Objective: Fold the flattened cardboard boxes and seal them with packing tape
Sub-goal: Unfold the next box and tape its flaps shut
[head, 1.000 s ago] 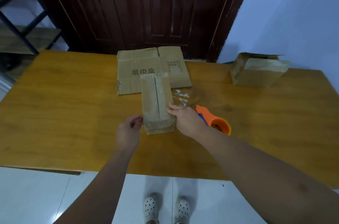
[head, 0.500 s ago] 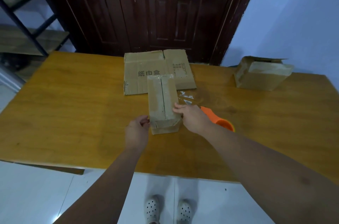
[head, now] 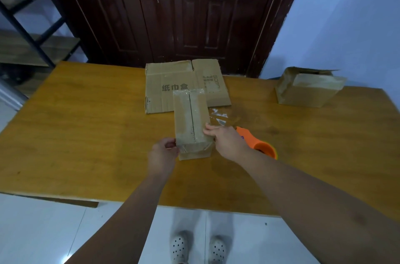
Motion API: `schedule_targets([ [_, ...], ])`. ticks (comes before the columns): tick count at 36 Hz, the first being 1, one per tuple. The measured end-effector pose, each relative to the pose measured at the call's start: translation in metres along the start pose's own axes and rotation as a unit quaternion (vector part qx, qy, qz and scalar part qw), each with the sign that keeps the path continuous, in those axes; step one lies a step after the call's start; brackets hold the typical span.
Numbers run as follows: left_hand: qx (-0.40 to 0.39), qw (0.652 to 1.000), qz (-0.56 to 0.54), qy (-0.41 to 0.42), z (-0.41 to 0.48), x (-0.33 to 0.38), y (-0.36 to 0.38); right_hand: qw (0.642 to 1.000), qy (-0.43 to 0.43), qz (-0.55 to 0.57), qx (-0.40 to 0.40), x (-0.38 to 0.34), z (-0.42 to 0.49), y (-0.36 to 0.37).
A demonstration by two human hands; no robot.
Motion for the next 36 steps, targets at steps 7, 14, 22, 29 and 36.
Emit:
schedule_targets([
  [7, 0.017, 0.990, 0.124, 0.064, 0.001, 0.013, -0.003, 1.000, -0.028, -0.012, -0.003, 0.003, -0.002, 0.001],
  [14, 0.010, 0.979, 0.171, 0.114, 0.002, 0.020, 0.000, 0.999, -0.034, -0.002, -0.003, 0.002, -0.003, 0.000],
  [22, -0.037, 0.947, 0.258, 0.188, 0.007, 0.030, 0.006, 0.997, -0.060, -0.044, -0.016, -0.002, -0.003, -0.004],
  [29, -0.043, 0.922, 0.326, 0.207, 0.009, 0.031, 0.007, 0.990, -0.080, -0.095, -0.062, -0.003, -0.004, -0.001],
  [36, -0.037, 0.906, 0.360, 0.221, 0.008, 0.035, 0.007, 0.990, -0.077, -0.110, -0.036, -0.004, 0.002, -0.001],
])
Point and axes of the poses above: each hand's wrist, its own z-axis towards the middle knuckle, its own y-axis out of the palm, x = y × z, the point moved 10 cm from there along z, towards the middle knuckle, and after that the axes turned 2 degrees about -x, right-handed, at the moved point
